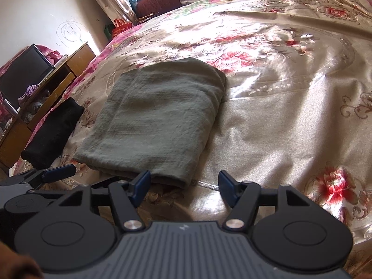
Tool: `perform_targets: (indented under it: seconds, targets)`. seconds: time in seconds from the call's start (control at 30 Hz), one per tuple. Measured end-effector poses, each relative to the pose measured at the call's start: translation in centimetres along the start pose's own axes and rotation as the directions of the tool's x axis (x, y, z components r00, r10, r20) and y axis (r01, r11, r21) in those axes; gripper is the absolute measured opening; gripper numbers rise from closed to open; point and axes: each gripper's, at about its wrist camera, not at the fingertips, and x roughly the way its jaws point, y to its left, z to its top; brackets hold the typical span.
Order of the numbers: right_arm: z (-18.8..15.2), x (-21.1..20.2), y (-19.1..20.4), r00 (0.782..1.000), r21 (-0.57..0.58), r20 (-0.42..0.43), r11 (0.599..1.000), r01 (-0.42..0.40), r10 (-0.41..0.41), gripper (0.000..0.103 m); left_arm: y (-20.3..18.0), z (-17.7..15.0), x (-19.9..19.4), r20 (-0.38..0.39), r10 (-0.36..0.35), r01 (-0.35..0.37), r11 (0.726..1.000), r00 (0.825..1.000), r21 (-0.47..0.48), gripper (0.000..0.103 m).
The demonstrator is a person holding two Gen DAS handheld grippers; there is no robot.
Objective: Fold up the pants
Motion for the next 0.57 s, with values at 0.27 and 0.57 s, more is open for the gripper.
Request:
perform_targets:
  seconds: [0.27,0.57]
  targets:
    - [-0.39,-0.01,0.75,1.0,-0.056,-0.006,0.998,0.018,-0.019,0.068,0.31,0.14,-0.31,0.021,0.026,-0.026,1.0,0.999,-0.016,0.103]
    - [-0.41,0.0,0.71,1.0,-0.054,-0.006,0.998,0.016,-0.016,0.069,-0.03,0.29,-0.75,0.044,0.045,-0.045,0.999,0.998,0.002,0.103]
